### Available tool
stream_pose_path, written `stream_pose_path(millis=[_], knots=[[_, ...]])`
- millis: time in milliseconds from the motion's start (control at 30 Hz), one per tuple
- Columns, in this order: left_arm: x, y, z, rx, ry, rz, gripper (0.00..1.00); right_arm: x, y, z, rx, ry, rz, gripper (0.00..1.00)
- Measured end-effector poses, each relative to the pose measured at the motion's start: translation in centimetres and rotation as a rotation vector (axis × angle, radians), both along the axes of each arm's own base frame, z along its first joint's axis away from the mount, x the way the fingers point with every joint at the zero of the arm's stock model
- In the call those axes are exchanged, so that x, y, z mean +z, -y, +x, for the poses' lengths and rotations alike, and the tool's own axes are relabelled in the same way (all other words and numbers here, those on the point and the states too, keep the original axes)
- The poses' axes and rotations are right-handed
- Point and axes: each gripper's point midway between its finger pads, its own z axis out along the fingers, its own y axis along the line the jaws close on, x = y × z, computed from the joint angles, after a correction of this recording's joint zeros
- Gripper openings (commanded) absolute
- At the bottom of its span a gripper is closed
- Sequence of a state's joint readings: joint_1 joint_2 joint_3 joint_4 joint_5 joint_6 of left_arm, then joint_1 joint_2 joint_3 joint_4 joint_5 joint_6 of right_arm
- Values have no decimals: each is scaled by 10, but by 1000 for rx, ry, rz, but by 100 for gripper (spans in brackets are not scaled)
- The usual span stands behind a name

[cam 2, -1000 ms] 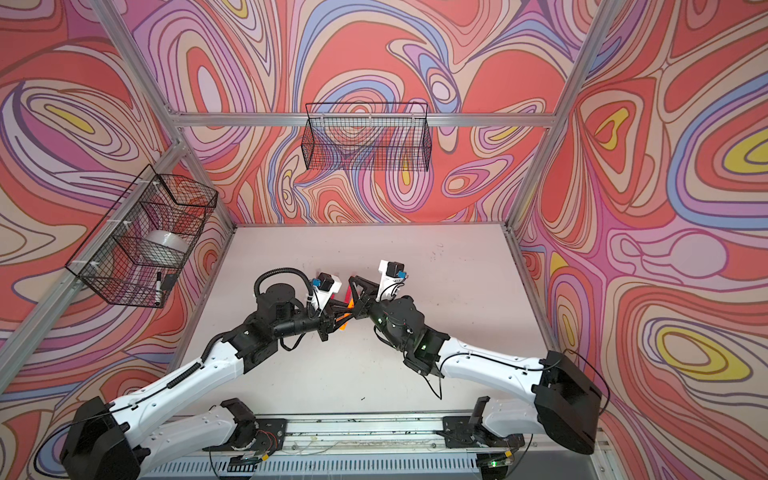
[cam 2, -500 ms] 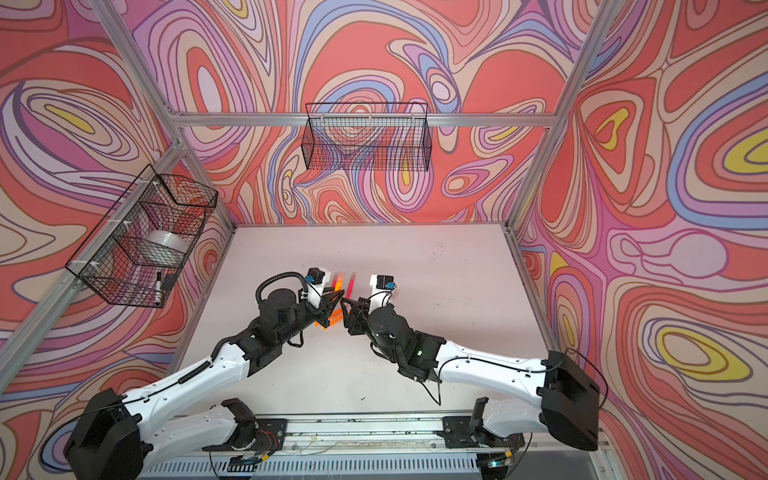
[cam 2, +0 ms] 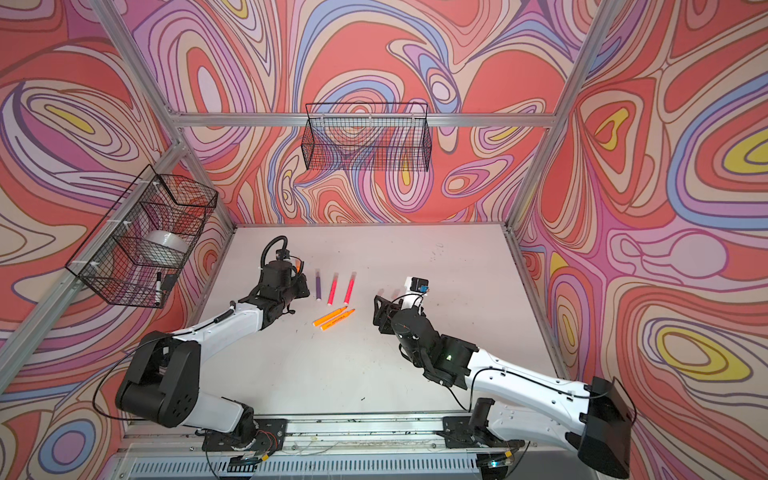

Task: Insert the pens into the pen caps
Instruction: 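Lower the capped orange marker to the table with the left gripper while the right withdraws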

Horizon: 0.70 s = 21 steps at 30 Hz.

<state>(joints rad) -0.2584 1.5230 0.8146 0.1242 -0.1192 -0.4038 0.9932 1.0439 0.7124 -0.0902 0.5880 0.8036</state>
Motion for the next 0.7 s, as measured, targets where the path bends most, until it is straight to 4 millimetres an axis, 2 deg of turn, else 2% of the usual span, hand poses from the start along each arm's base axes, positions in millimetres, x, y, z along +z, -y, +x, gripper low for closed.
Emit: stream_pose_path(millis=[167,300,400,500,600,700], knots=[[-34,-10,7,62,-134,-21,0,-19,10,11,-47,-53,-52,77],[-41,-9,10,84,-180,-42,0,-37,7,21,-43,-109,-90,76],[-46,-5,20,91,-209,-82,0,-45,7,28,-43,-142,-103,75],[-62,-1,28,103,-256,-118,0,-45,8,32,-47,-149,-100,77],[-85,-1,23,119,-322,-129,4,-40,10,29,-45,-128,-75,83],[-85,-1,24,130,-324,-139,12,-34,23,21,-55,-90,-33,86]])
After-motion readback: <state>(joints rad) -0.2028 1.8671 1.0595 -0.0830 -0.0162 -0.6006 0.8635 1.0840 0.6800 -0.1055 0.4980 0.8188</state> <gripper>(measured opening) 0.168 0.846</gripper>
